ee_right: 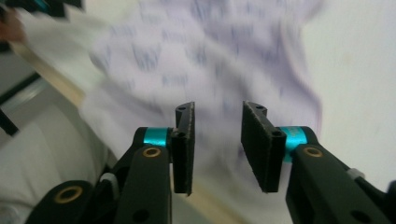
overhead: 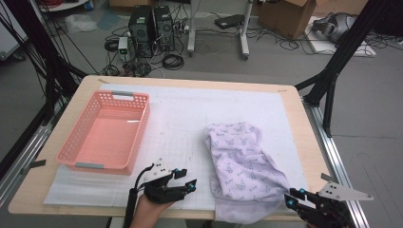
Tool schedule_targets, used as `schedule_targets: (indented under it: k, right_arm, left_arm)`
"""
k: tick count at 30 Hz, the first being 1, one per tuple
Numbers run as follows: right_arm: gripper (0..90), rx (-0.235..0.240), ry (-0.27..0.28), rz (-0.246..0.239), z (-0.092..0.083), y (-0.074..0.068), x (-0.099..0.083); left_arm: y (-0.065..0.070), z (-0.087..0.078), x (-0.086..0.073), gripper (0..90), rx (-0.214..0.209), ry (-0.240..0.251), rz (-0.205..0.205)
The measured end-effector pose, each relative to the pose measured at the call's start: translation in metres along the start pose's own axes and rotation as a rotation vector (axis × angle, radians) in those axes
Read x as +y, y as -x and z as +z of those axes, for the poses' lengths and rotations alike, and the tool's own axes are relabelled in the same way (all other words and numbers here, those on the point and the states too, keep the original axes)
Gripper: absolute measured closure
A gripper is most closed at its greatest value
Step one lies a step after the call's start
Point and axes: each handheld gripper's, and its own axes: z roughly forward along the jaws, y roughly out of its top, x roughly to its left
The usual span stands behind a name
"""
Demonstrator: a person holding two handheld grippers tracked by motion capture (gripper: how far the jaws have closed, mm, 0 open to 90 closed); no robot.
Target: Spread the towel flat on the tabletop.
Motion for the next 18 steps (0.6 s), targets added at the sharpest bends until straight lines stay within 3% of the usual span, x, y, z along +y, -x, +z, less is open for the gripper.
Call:
schedule_targets:
  k: [3, 4, 8, 11, 18]
  right_arm:
    - [61.5, -0.053, 0.092, -0.034, -0.001, 0.001, 0.012]
    - [61.2, -0.063, 0.097, -0.033, 0.003, 0.003, 0.014]
    - [55.9, -0.093, 0.071, -0.015, 0.031, 0.015, 0.018]
    - [52.8, -0.088, 0.056, 0.01, 0.056, 0.024, 0.023]
    - [47.4, -0.116, 0.024, 0.019, 0.102, 0.042, 0.046]
  left_arm:
    - [-0.006, 0.008, 0.006, 45.2, 0.025, -0.002, -0.013]
    - [-0.008, 0.011, 0.008, 45.9, 0.033, -0.004, -0.015]
    - [-0.016, 0.02, 0.015, 48.9, 0.047, -0.011, -0.022]
    - [-0.023, 0.024, 0.019, 48.4, 0.053, -0.013, -0.027]
    - [-0.038, 0.035, 0.028, 46.8, 0.068, -0.018, -0.035]
